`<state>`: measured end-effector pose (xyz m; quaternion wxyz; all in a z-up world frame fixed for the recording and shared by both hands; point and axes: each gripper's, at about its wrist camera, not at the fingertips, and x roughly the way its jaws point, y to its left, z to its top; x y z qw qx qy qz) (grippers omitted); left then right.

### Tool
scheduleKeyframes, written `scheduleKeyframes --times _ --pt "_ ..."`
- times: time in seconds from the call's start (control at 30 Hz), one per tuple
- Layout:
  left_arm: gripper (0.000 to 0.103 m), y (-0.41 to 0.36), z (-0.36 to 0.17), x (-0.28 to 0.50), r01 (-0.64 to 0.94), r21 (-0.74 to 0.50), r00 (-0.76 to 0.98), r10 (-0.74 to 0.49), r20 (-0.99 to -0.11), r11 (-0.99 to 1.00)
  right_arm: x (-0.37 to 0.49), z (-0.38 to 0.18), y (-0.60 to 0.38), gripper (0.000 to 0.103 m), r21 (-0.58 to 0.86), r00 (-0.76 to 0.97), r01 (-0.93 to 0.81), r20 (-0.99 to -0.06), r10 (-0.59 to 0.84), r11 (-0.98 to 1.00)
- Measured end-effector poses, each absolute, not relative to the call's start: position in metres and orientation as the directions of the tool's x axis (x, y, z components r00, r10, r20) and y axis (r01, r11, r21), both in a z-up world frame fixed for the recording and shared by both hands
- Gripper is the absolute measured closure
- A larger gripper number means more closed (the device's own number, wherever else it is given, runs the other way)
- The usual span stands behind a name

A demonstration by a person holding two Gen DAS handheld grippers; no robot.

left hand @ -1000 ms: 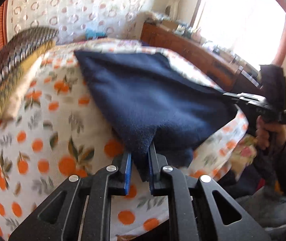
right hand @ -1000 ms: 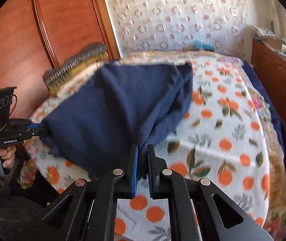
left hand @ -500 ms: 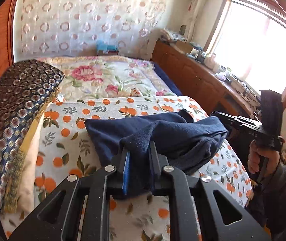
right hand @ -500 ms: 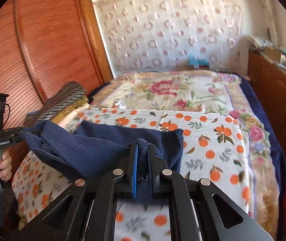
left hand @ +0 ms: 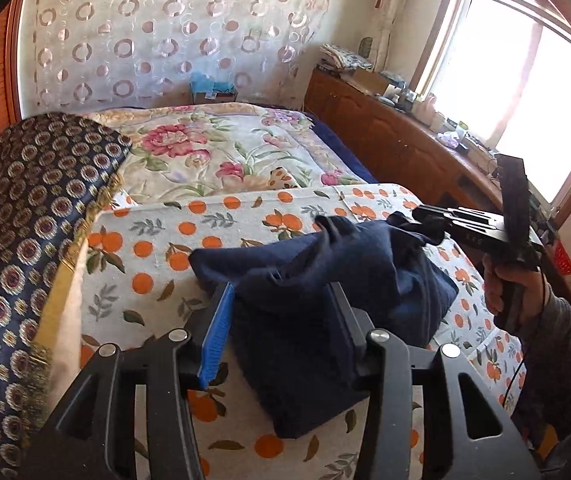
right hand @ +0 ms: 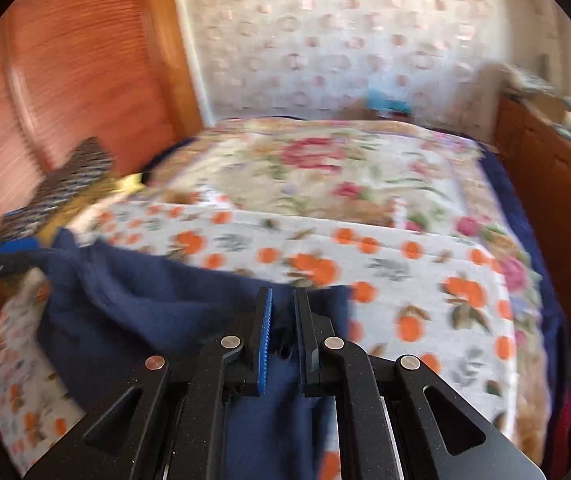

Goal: Fold small clothes

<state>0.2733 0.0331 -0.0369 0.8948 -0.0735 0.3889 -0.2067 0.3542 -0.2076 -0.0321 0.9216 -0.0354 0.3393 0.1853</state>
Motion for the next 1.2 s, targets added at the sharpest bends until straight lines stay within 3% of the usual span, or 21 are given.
scheduleKeyframes --times 0.1,0.2,0.3,0.37,0.53,0.67,0.73,0.8,0.83,1.0,1.03,1.07,1.2 --pt "0.056 0.030 -0.043 0.272 0.313 -0.287 0.604 -0.422 -0.676 0.906 0.355 -0.027 -0.217 0.090 0.062 0.725 -0.331 -0.621 0.296 0.942" --pt "0.056 0.021 -0.048 0.271 0.310 -0.196 0.623 -0.355 -0.697 0.930 0.347 -0.021 -0.224 0.088 0.068 0.718 -0.345 -0.623 0.310 0.936" --pt "0.056 0.017 -0.051 0.274 0.310 -0.177 0.625 -0.341 -0.702 0.934 0.328 -0.016 -0.227 0.070 0.062 0.715 -0.383 -0.612 0.338 0.922" --pt "0.056 0.016 -0.055 0.280 0.307 -0.183 0.621 -0.342 -0.705 0.934 0.319 -0.019 -0.223 0.050 0.059 0.693 -0.429 -0.618 0.370 0.901" --pt "0.056 0.013 -0.061 0.299 0.286 -0.181 0.614 -0.325 -0.719 0.941 0.330 -0.038 -0.204 0.048 -0.044 0.663 -0.466 -0.678 0.316 0.883" --pt "0.056 0.011 -0.066 0.311 0.270 -0.148 0.617 -0.289 -0.733 0.951 0.364 -0.042 -0.206 0.048 0.005 0.640 -0.468 -0.687 0.343 0.884" --pt "0.056 0.012 -0.070 0.312 0.265 -0.142 0.616 -0.281 -0.736 0.954 0.380 -0.043 -0.210 0.049 0.057 0.620 -0.486 -0.680 0.390 0.872" --pt "0.056 0.013 -0.074 0.311 0.265 -0.151 0.619 -0.288 -0.731 0.952 0.387 -0.044 -0.212 0.083 0.120 0.577 -0.522 -0.679 0.454 0.844" --pt "0.055 0.013 -0.076 0.311 0.267 -0.151 0.620 -0.289 -0.729 0.952 0.388 -0.045 -0.212 0.093 0.133 0.558 -0.554 -0.674 0.485 0.822" --pt "0.044 0.015 -0.073 0.305 0.270 -0.154 0.628 -0.295 -0.720 0.950 0.393 -0.048 -0.213 0.093 0.063 0.624 -0.511 -0.659 0.420 0.857" --pt "0.027 0.017 -0.071 0.303 0.271 -0.179 0.624 -0.314 -0.715 0.946 0.393 -0.049 -0.213 0.093 0.062 0.633 -0.499 -0.655 0.412 0.865" --pt "0.022 0.021 -0.067 0.301 0.274 -0.220 0.626 -0.347 -0.699 0.936 0.393 -0.052 -0.212 0.093 0.060 0.632 -0.493 -0.660 0.405 0.868" --pt "0.021 0.025 -0.056 0.293 0.265 -0.221 0.647 -0.343 -0.681 0.939 0.387 -0.054 -0.203 0.093 0.049 0.632 -0.479 -0.673 0.383 0.876"
